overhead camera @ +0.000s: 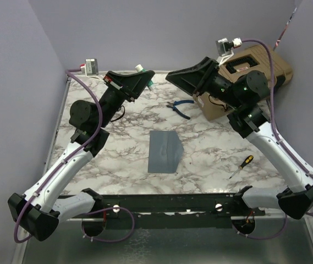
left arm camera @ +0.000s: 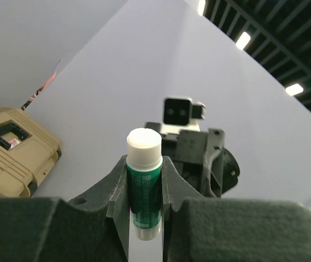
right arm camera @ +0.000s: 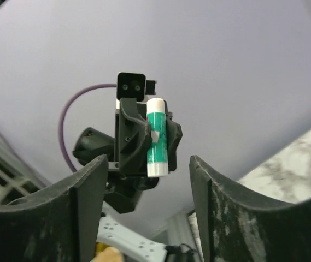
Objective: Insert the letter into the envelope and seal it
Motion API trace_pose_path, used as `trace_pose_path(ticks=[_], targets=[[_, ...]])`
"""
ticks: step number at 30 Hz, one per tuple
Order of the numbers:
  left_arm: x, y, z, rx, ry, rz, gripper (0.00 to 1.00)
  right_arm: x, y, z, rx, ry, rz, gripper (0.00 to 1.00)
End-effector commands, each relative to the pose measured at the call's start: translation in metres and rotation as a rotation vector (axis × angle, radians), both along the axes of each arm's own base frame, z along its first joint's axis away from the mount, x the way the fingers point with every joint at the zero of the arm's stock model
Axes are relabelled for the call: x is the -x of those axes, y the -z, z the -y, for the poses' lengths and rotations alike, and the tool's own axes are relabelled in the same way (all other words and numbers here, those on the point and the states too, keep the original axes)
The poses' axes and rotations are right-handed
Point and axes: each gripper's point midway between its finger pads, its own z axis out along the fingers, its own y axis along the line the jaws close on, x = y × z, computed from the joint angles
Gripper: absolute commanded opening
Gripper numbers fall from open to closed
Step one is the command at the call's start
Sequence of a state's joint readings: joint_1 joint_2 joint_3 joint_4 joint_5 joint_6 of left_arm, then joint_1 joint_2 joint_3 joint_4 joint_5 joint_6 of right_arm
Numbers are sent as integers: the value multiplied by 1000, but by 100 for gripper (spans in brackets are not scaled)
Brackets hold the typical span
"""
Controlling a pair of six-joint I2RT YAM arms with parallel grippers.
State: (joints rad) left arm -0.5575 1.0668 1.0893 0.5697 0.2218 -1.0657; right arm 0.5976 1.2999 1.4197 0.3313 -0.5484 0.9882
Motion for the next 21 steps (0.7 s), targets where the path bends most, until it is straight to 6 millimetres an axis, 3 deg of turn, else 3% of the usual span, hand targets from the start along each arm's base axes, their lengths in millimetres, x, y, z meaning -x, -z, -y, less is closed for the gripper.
trace_pose_path(ticks=[1, 7, 14, 21], targets=[[-9, -18, -13, 126, -30, -52, 0, -23, 41, 5, 263, 218, 150, 67], [-11, -16, -12, 126, -28, -74, 0, -8, 53, -22, 392, 205, 239, 70], [-11, -5, -14, 108, -46, -99, 0, -11, 43, -38, 395, 226, 272, 69], [-7, -2, -16, 97, -46, -92, 0, -8, 32, -47, 343, 184, 251, 54]])
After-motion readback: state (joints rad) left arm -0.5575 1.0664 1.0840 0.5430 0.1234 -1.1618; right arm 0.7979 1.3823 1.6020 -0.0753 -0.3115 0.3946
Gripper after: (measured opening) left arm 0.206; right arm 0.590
